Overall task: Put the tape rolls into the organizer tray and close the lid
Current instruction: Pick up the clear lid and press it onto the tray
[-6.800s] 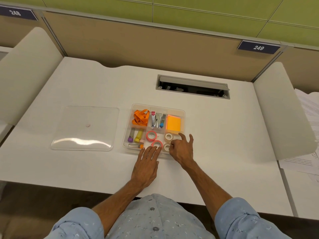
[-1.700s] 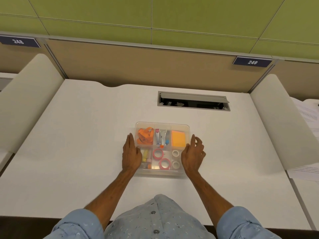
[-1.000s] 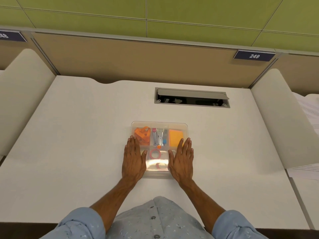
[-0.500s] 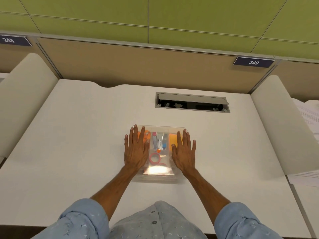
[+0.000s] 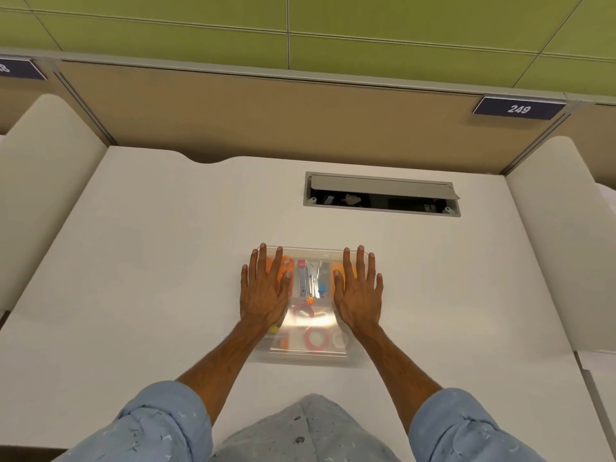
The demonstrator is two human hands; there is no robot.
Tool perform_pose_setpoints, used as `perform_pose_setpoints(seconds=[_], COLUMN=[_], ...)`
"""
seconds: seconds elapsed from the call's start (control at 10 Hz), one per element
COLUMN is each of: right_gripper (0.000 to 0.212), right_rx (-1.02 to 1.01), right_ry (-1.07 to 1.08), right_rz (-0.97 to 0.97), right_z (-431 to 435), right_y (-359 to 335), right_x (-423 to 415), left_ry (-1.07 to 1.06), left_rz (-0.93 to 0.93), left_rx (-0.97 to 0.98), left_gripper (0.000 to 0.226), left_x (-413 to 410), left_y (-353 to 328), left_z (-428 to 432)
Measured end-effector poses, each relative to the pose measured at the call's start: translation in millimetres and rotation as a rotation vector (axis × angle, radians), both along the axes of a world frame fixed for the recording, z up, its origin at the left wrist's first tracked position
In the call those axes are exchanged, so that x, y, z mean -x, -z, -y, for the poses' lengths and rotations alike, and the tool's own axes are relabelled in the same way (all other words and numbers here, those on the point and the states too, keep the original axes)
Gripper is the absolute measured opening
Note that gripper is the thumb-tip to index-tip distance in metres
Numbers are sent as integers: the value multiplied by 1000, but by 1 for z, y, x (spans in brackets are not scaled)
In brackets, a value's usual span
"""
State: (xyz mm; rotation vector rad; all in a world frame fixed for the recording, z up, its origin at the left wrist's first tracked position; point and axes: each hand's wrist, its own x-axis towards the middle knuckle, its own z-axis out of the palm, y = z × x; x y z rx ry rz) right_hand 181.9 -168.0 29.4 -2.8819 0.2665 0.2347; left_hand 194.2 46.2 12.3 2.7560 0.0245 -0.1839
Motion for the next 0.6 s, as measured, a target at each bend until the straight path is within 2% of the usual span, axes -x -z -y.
perform_pose_setpoints(seconds=[0.2,0.4,0.6], right_gripper=[64,72,75], right_rx=[-30,103,152], right_ry=[23,-21,-3], right_rz=[10,-49,19], right_z=[-1,-2,-6], right_y=[8,4,-15], right_x=[-3,-2,1], left_ry=[-8,4,55], left_rz=[20,5,67], left_rx=[-58,-162,-260], left_gripper=[65,69,74], left_x=[-3,-1,-1], left_y=[10,6,-16], left_z=[0,3,12])
